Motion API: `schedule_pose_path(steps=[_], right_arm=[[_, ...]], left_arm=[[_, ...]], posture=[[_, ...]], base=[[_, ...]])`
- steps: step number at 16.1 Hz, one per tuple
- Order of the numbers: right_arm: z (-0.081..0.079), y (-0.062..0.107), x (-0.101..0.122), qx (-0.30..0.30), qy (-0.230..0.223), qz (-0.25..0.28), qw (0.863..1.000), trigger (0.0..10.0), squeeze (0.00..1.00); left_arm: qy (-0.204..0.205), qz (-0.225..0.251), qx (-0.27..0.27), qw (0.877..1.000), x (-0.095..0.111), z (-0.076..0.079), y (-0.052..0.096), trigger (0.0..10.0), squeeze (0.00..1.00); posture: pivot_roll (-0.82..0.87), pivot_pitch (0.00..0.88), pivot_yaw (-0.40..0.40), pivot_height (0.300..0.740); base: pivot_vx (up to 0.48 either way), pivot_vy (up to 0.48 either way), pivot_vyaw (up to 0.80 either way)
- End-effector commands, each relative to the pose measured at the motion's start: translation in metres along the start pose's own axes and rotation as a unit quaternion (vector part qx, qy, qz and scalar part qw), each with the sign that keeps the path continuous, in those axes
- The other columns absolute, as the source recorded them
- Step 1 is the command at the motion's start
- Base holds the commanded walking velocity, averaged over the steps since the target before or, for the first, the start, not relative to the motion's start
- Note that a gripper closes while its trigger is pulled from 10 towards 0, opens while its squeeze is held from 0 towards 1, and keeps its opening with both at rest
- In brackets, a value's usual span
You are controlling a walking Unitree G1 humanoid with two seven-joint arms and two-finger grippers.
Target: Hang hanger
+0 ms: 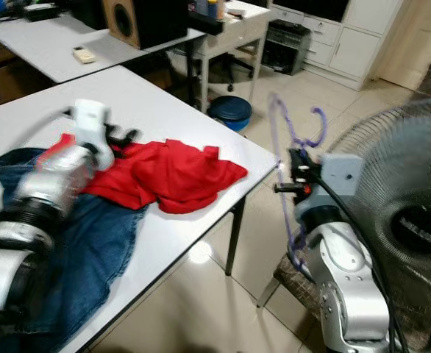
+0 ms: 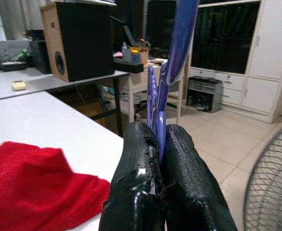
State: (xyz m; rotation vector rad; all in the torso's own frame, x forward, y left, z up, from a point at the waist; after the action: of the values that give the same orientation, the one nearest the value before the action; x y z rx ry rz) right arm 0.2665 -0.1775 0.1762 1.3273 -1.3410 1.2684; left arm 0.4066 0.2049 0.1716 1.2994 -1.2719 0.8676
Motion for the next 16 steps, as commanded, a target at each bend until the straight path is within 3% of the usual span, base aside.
schedule_pose_path(steps=[1, 3, 4, 5, 6, 8, 11, 16], right_arm=[[-0.006, -0.001, 0.002, 0.025, 0.005, -0.001, 1.000, 10.0, 0.00], [-0.014, 0.002, -0.001, 0.053, 0.010, -0.015, 0.998, 10.0, 0.00], [-0.016, 0.003, -0.003, 0.060, 0.010, -0.019, 0.998, 10.0, 0.00], [-0.020, 0.005, -0.006, 0.074, 0.007, -0.030, 0.997, 10.0, 0.00], [-0.024, 0.006, -0.010, 0.086, 0.008, -0.039, 0.995, 10.0, 0.00], [-0.027, 0.005, -0.014, 0.100, 0.013, -0.050, 0.994, 10.0, 0.00], [-0.030, 0.005, -0.018, 0.118, 0.019, -0.063, 0.991, 10.0, 0.00], [-0.031, 0.005, -0.024, 0.133, 0.027, -0.077, 0.988, 10.0, 0.00]], left_arm=[[-0.003, 0.014, 0.086, 0.996, 0.011, -0.038, 0.009, 10.0, 1.00], [-0.018, 0.005, 0.131, 0.991, 0.006, -0.068, 0.023, 10.0, 1.00], [-0.018, -0.004, 0.131, 0.991, 0.001, -0.074, 0.027, 10.0, 0.94], [-0.018, -0.033, 0.134, 0.990, -0.014, -0.090, 0.038, 10.0, 0.39], [-0.011, -0.059, 0.122, 0.991, -0.026, -0.097, 0.046, 10.0, 0.00], [-0.016, -0.086, 0.119, 0.989, -0.040, -0.101, 0.053, 10.0, 0.00], [-0.016, -0.114, 0.153, 0.982, -0.062, -0.119, 0.076, 10.0, 0.00], [-0.030, -0.115, 0.207, 0.971, -0.068, -0.141, 0.099, 10.0, 0.00]], posture=[[-0.20, 0.000, 0.034, 0.740], [-0.20, 0.000, 0.040, 0.740], [-0.20, 0.000, 0.040, 0.740], [-0.20, 0.000, 0.038, 0.740], [-0.19, 0.000, 0.031, 0.740], [-0.19, 0.000, 0.031, 0.740], [-0.16, 0.000, 0.014, 0.740], [-0.15, 0.000, 0.000, 0.740]], base=[[0.000, 0.000, 0.00], [0.000, 0.000, 0.00], [0.000, 0.000, 0.00], [0.000, 0.000, 0.00], [0.000, 0.000, 0.00], [0.000, 0.000, 0.00], [0.000, 0.000, 0.00], [0.000, 0.000, 0.00]])
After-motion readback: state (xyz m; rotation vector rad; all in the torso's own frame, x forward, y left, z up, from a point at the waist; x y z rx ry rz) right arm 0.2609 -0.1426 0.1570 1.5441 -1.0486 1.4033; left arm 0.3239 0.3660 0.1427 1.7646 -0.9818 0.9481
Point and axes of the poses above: a point about 5 cm out from each wrist's last joint towards the gripper, its own y axis pointing back from the gripper into the wrist, its own x axis along the axis of the wrist's last joint, z = x × y, the point moved 1 cm from there along -y, pointing out of the wrist towards the gripper, and after that the axes turned 5 degrees about -y, right-handed, at the moved point
